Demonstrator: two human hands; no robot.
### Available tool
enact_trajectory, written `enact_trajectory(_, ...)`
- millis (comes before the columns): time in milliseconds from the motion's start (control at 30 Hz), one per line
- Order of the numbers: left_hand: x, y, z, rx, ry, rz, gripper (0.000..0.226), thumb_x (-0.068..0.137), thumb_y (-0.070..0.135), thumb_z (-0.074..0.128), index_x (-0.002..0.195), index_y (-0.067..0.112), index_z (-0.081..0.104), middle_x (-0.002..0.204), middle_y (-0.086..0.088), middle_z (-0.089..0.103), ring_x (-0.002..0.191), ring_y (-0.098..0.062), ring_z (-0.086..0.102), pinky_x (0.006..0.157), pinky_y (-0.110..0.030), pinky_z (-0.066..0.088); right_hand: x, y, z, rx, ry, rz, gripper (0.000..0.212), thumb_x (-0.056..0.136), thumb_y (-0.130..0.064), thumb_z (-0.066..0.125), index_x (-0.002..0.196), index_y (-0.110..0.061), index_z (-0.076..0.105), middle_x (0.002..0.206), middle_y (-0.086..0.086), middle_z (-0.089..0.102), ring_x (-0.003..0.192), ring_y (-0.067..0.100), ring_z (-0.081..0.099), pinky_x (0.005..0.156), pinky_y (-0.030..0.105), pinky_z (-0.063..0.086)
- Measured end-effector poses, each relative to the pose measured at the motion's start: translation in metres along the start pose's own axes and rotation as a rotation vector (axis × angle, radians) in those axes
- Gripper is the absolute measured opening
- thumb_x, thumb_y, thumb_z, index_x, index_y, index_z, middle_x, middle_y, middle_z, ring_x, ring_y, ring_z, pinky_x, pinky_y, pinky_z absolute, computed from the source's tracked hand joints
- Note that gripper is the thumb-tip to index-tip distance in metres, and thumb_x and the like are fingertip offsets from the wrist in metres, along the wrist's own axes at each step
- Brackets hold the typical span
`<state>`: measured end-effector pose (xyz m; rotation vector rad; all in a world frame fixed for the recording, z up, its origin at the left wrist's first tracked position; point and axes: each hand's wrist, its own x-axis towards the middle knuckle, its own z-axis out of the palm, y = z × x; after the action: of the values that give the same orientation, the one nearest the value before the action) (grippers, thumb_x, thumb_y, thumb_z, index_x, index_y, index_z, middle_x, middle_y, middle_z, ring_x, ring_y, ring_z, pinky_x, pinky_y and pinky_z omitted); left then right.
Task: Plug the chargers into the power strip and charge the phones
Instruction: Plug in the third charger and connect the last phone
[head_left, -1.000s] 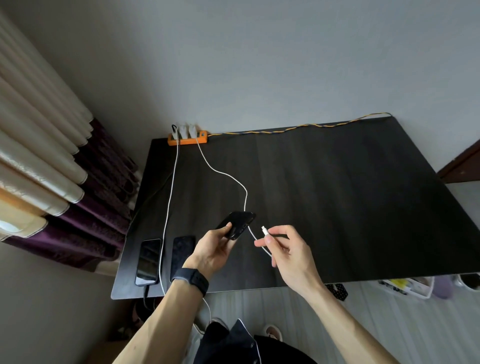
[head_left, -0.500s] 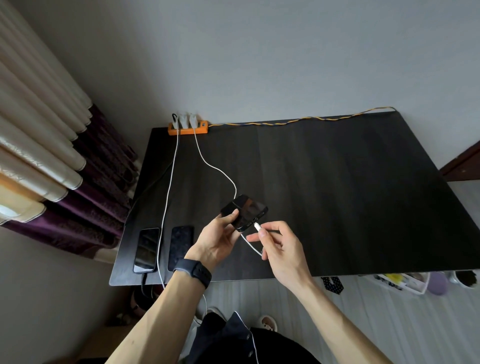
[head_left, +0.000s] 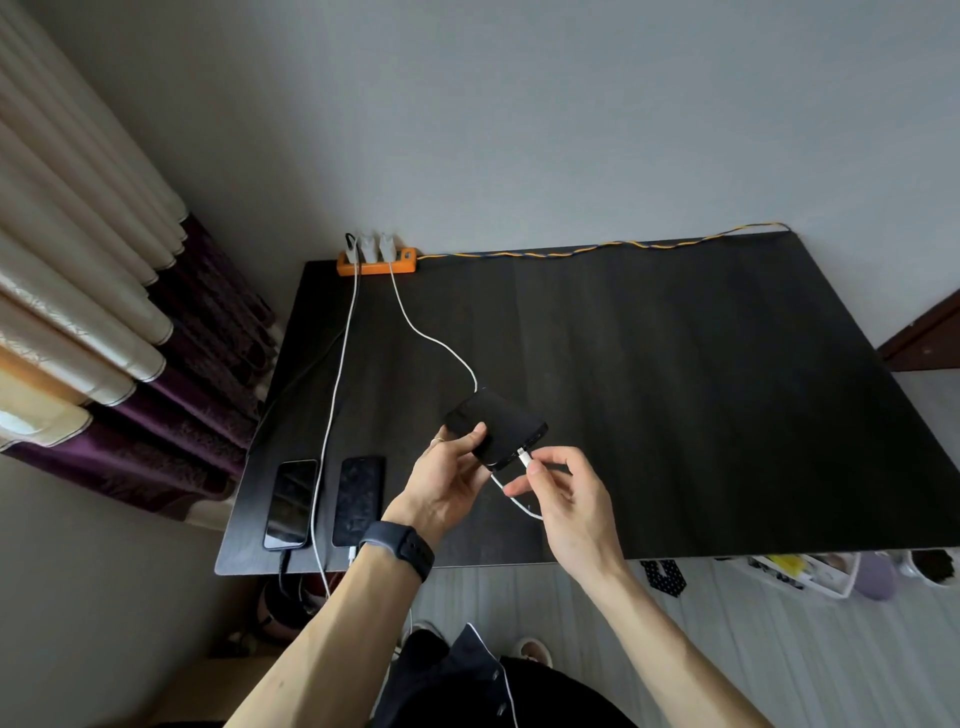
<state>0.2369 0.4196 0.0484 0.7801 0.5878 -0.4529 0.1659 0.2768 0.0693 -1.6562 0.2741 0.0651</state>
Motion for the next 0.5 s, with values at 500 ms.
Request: enact_trajectory(500,-0.013,0.006,0.009,0.173,-0.130,0.211,0.052,0.094,-0.001,0.059,0.126,0.040,0.057,0.120,-0.009,0.070,0.104,-0.030,0.071,0.073,-0.036,0.060,0.003,-0.002,0.001,0.076,0.045,0.080,0.022,0.100,-0.017,0.057,0.117,-0.020,0.044,0.072,0.004,0.076,0.073,-0.001,0.066,0.065,0.006,0.044)
